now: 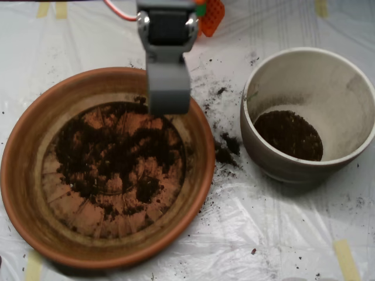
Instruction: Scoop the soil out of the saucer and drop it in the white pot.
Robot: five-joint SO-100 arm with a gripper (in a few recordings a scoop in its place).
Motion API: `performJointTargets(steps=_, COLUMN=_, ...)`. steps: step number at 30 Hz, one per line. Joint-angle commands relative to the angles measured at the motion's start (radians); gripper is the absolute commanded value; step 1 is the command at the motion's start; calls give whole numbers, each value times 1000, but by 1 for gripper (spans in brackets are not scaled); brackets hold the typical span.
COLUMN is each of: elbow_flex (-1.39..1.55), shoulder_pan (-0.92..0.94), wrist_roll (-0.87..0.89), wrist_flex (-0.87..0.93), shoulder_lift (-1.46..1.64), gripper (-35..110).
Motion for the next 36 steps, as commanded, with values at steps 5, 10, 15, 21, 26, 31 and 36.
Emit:
performJointTargets(steps=5, elbow_flex=-179, shoulder_pan=-239, wrist_roll=-3, wrist_flex=123, shoulder_lift=94, gripper=-1)
performJointTargets(steps=10, elbow_flex=-258, shoulder_pan=-397, wrist_roll=-11, wrist_flex=173, shoulder_lift=26, gripper=-1)
performJointTargets(steps=15, elbow_flex=-328, shoulder_pan=-462, wrist_roll=-35, wrist_flex=232, shoulder_lift=-92, gripper=1)
performJointTargets(steps=21, elbow_flex=-318, shoulder_pan=-439, wrist_roll=-14, wrist_flex=250, shoulder_lift=-132, gripper=22)
performJointTargets(steps=26, elbow_flex=-310, shoulder_pan=-419, wrist_roll=-11, wrist_flex=247, shoulder_lift=-138, gripper=24)
performJointTargets(steps=31, elbow_flex=-318, shoulder_pan=-388, wrist_roll=40, wrist_flex=249, shoulder_lift=-114, gripper=24)
performJointTargets(steps=36, elbow_flex=-268, shoulder_pan=-232, wrist_roll=178, wrist_flex=215, shoulder_lift=-34, gripper=24)
